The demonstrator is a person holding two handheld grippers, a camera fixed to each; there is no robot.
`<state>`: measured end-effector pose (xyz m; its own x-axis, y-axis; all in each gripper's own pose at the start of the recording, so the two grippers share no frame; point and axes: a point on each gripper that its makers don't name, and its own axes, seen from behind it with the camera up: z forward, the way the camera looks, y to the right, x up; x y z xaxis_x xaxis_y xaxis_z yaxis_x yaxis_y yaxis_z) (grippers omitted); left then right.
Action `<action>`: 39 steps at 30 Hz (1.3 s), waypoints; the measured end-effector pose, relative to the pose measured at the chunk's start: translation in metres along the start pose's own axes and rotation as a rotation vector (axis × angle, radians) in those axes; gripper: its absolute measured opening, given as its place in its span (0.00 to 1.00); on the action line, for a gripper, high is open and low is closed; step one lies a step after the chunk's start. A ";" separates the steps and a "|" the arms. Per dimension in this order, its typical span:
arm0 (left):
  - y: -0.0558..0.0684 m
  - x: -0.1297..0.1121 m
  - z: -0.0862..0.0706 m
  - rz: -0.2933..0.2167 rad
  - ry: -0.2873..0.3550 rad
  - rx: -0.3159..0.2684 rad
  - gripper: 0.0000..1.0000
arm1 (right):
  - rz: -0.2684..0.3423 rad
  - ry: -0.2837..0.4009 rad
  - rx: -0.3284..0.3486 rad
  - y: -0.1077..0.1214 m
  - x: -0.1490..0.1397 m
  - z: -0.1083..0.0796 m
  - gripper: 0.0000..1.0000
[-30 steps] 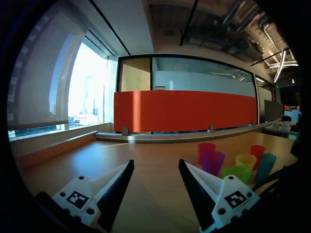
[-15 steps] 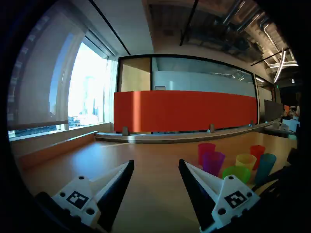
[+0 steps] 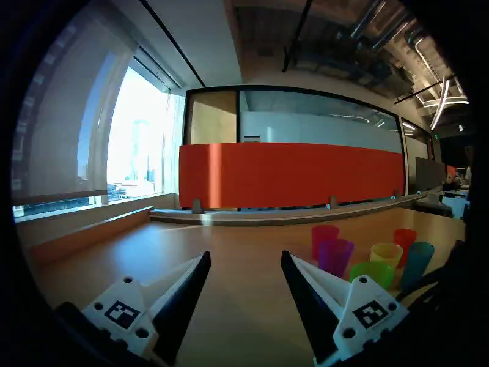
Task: Pour water
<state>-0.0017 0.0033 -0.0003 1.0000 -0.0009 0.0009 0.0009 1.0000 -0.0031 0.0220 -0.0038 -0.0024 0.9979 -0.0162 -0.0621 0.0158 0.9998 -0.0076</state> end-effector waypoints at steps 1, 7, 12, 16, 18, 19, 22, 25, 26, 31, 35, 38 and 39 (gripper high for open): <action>0.000 0.000 0.000 0.000 0.000 0.000 0.85 | -0.001 -0.003 0.000 0.000 -0.002 0.000 0.98; 0.000 0.000 0.000 0.000 0.000 0.000 0.84 | -0.009 -0.020 -0.002 0.000 -0.010 0.000 0.98; 0.000 0.000 0.000 0.000 0.000 0.000 0.85 | 0.006 -0.034 -0.005 0.002 -0.014 0.001 0.98; 0.000 0.000 0.000 0.000 0.000 0.000 0.84 | 0.014 -0.054 -0.006 0.003 -0.019 0.001 0.98; 0.000 0.000 0.001 0.000 0.000 0.000 0.84 | 0.014 -0.061 -0.005 0.004 -0.020 0.002 0.98; 0.000 0.000 0.001 0.000 0.000 0.000 0.85 | 0.015 -0.061 -0.003 0.003 -0.020 0.002 0.98; 0.000 0.000 0.001 0.000 0.000 0.000 0.84 | 0.016 -0.061 0.003 0.003 -0.021 0.003 0.98; 0.000 0.000 0.000 0.000 0.000 0.000 0.84 | 0.015 -0.061 0.004 0.003 -0.021 0.003 0.98; 0.000 0.000 0.001 0.000 0.000 0.000 0.84 | 0.015 -0.061 0.004 0.003 -0.021 0.003 0.98; 0.000 0.000 0.000 0.000 0.000 0.000 0.84 | 0.015 -0.061 0.004 0.002 -0.021 0.002 0.98; 0.000 0.000 0.000 0.000 0.000 0.000 0.84 | 0.015 -0.061 0.006 0.002 -0.020 0.001 0.98; 0.000 0.000 0.000 0.000 0.000 0.000 0.85 | 0.016 -0.062 0.008 0.002 -0.020 0.001 0.98; 0.000 0.000 0.000 0.000 0.000 0.000 0.85 | 0.016 -0.062 0.008 0.001 -0.020 0.001 0.98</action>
<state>-0.0017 0.0032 -0.0004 1.0000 -0.0010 0.0009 0.0010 1.0000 -0.0032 0.0018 -0.0020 0.0003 1.0000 -0.0004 -0.0003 0.0004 1.0000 0.0013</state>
